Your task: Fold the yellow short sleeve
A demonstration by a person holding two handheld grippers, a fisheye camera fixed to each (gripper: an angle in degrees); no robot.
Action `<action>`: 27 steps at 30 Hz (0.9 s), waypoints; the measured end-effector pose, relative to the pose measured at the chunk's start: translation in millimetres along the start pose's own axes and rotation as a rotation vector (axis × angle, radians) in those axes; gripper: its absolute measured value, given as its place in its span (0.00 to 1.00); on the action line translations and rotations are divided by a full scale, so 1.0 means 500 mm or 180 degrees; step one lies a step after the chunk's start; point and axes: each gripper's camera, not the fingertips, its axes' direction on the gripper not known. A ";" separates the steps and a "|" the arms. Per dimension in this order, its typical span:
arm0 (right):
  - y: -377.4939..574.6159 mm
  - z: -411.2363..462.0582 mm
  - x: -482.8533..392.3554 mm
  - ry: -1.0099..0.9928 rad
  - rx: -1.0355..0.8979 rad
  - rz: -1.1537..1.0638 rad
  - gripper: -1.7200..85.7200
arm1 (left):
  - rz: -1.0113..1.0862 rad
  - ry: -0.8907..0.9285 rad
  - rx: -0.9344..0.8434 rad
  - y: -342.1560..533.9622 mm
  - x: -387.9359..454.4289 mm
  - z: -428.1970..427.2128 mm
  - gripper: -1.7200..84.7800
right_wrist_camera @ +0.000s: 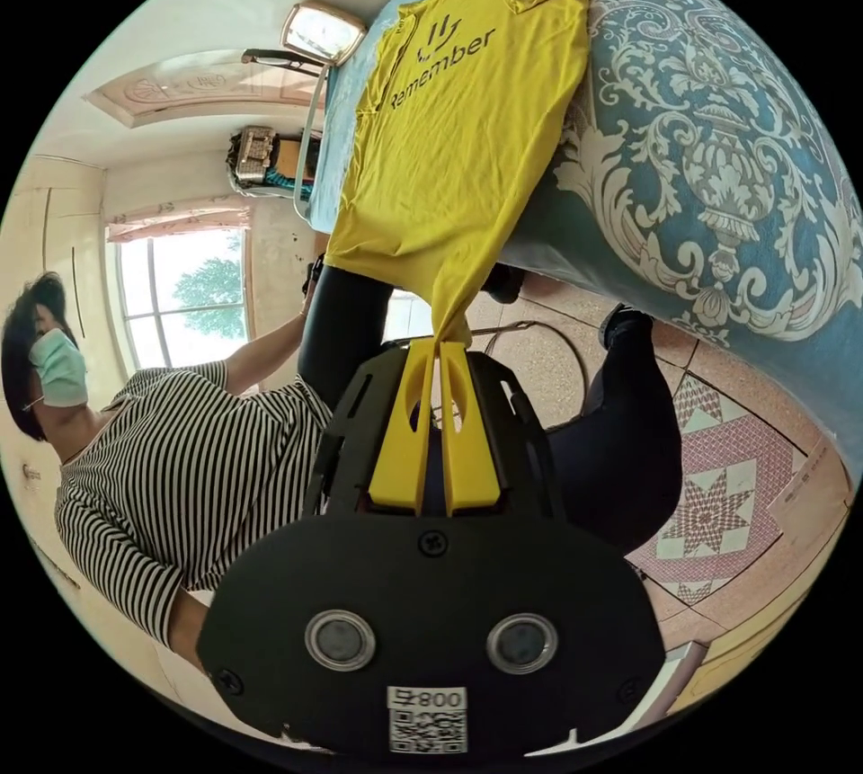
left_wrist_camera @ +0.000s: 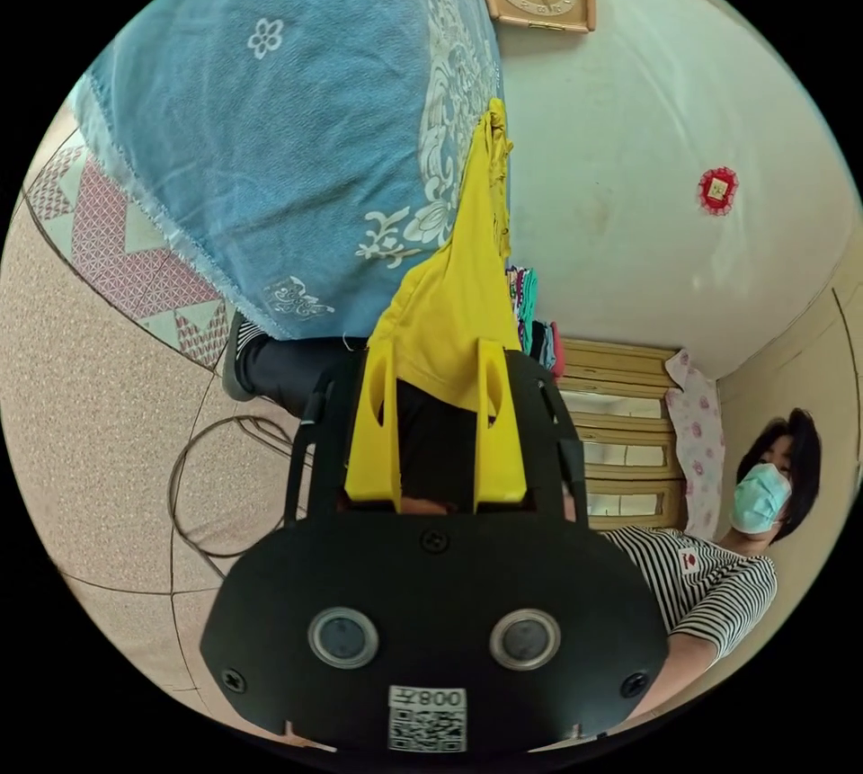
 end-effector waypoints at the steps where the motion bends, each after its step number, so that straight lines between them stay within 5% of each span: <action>1: 0.001 -0.010 -0.009 -0.0023 -0.0007 -0.0019 0.02 | 0.0029 0.0047 0.0019 -0.001 0.001 -0.003 0.17; 15: 0.011 -0.105 -0.076 -0.0198 0.0235 -0.0097 0.02 | 0.0321 0.0837 0.0256 0.015 0.020 -0.062 0.06; 27: 0.042 -0.123 -0.062 -0.0250 0.0294 0.0088 0.02 | 0.0028 0.0582 0.0183 0.011 0.010 -0.100 0.19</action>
